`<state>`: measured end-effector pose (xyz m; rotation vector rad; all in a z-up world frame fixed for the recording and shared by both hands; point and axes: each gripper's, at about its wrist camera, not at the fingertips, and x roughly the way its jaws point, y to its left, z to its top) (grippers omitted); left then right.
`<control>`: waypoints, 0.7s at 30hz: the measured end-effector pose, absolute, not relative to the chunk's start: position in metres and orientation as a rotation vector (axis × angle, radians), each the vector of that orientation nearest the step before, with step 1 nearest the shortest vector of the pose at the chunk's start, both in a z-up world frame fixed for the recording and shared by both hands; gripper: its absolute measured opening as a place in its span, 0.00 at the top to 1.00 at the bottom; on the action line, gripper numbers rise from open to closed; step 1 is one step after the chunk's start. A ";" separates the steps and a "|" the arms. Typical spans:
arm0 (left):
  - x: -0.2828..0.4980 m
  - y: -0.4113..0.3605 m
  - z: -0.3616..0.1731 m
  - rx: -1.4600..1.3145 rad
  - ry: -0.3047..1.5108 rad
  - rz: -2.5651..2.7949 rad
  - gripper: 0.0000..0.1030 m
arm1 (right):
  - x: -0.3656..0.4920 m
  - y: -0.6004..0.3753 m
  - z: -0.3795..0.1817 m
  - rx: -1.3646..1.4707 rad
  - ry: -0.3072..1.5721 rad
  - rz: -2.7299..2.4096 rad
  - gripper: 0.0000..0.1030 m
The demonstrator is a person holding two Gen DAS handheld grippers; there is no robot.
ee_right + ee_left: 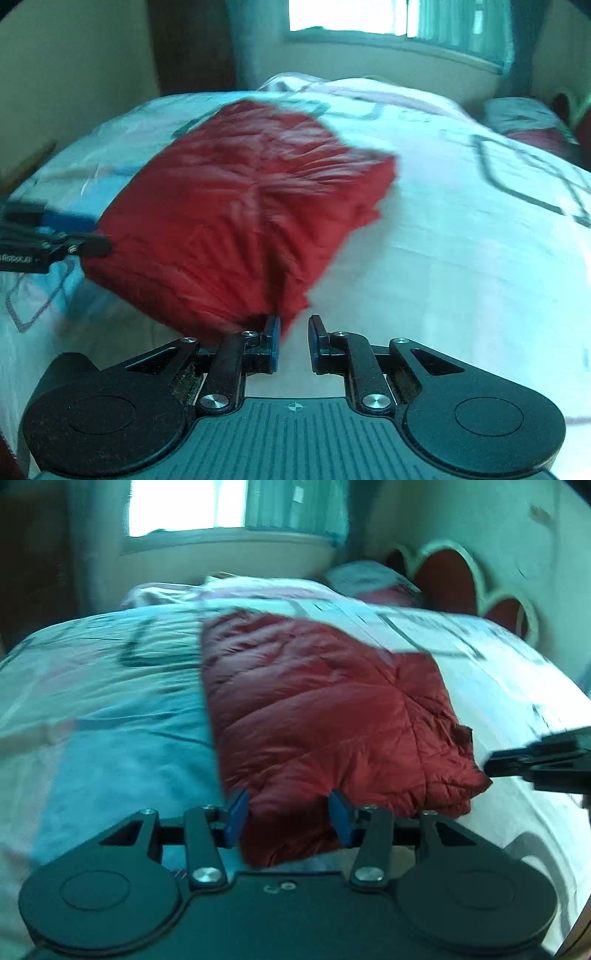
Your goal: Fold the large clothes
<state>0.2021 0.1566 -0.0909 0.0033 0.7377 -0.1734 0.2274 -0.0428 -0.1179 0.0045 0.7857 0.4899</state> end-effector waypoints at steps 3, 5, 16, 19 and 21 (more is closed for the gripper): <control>0.183 0.155 -0.080 -0.068 0.723 -0.137 0.54 | 0.215 -0.066 -0.105 0.095 0.779 0.464 0.86; 0.173 0.148 -0.074 -0.105 0.720 -0.133 0.54 | 0.208 -0.076 -0.098 0.151 0.776 0.454 0.86; 0.129 0.096 -0.048 -0.067 0.700 -0.018 0.02 | 0.154 -0.078 -0.069 0.112 0.678 0.398 0.00; 0.108 0.085 -0.038 -0.042 0.667 0.000 0.02 | 0.136 -0.082 -0.061 0.102 0.670 0.376 0.00; 0.095 0.077 -0.032 -0.019 0.647 -0.003 0.02 | 0.125 -0.083 -0.056 0.084 0.666 0.370 0.00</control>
